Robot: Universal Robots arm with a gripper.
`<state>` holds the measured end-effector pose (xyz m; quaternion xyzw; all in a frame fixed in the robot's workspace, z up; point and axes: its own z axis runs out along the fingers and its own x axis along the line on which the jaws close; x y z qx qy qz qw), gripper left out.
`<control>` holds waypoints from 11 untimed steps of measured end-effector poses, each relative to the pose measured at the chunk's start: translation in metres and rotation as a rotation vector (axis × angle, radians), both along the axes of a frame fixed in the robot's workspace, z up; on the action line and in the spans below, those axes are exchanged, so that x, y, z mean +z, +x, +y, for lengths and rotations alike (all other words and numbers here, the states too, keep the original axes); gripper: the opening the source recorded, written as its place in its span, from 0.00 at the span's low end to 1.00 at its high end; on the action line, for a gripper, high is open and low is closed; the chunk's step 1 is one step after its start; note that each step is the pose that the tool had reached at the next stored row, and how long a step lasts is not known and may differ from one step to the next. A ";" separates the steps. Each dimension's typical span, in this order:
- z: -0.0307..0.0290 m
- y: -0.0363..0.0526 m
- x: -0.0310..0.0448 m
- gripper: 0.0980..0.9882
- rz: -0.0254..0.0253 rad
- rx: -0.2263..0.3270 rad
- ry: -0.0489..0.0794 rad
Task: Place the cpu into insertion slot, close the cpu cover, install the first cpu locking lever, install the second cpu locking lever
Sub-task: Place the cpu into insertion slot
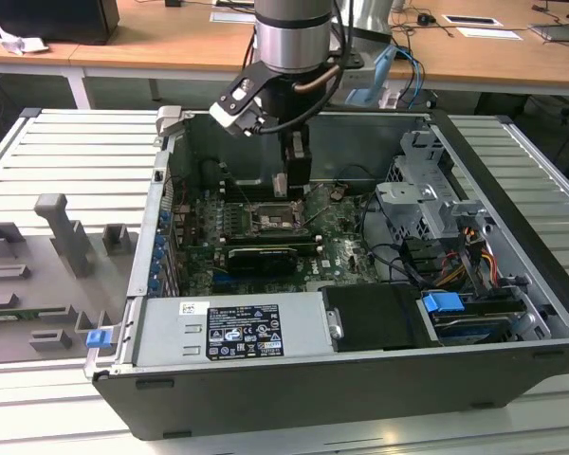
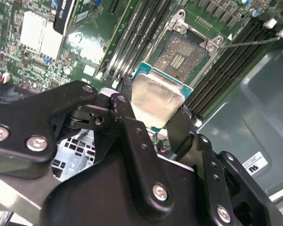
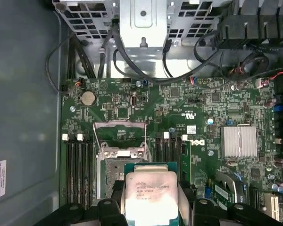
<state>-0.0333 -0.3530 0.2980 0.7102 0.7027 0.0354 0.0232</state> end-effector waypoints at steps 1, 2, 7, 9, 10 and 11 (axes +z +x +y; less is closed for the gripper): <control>0.0000 -0.0001 -0.0009 0.49 0.0026 0.000 0.000; 0.0000 -0.0011 -0.0024 0.49 0.0026 0.002 0.001; 0.0007 -0.0065 -0.0136 0.49 0.0026 0.011 0.002; 0.0013 -0.0071 -0.0210 0.49 0.0026 0.014 0.002; 0.0013 -0.0072 -0.0219 0.49 0.0026 0.014 0.002; 0.0014 -0.0073 -0.0231 0.49 0.0026 0.014 0.002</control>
